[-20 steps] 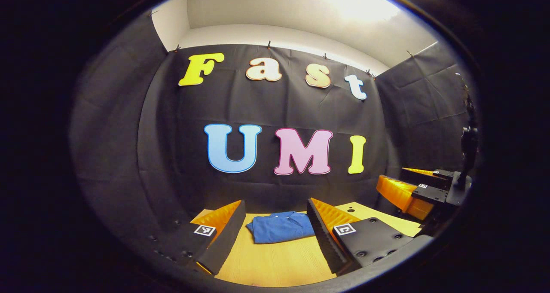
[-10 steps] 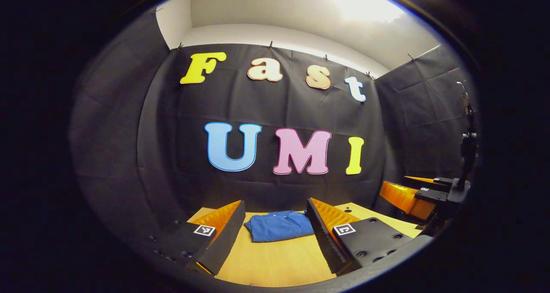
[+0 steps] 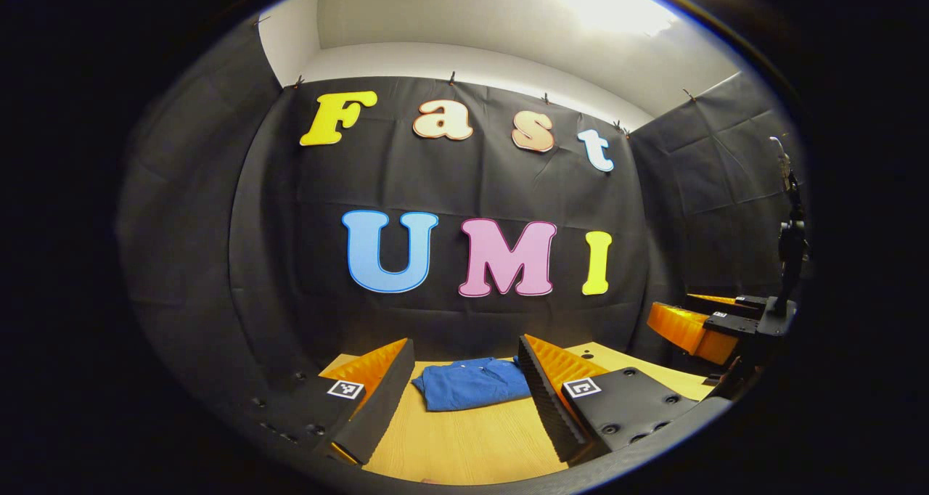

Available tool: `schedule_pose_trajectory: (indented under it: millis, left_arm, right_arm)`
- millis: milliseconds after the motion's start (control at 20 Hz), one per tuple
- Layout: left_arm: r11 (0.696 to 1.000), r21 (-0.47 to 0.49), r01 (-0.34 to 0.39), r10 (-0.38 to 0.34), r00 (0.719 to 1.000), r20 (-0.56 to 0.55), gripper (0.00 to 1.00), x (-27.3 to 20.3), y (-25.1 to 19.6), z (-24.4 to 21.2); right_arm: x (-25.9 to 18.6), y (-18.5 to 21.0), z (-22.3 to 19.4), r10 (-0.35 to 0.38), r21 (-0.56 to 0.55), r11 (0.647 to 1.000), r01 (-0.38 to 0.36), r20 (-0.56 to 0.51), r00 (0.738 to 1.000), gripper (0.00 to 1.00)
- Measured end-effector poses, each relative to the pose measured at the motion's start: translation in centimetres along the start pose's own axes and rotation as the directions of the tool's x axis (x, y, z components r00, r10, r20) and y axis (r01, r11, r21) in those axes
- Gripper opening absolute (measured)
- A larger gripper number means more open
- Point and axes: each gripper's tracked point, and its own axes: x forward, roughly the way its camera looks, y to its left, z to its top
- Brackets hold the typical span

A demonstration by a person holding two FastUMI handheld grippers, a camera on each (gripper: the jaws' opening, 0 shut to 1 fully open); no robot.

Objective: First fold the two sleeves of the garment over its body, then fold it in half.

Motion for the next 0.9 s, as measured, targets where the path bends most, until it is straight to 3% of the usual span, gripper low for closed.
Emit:
schedule_pose_trajectory:
  millis: [900]
  left_arm:
    - [1.000,0.015,-0.006,0.006,1.000,-0.013,0.82,1.0,-0.3,0.0]
  right_arm:
    - [1.2,-0.4,-0.6,0.004,-0.003,1.000,-0.004,-0.022,1.000,0.96]
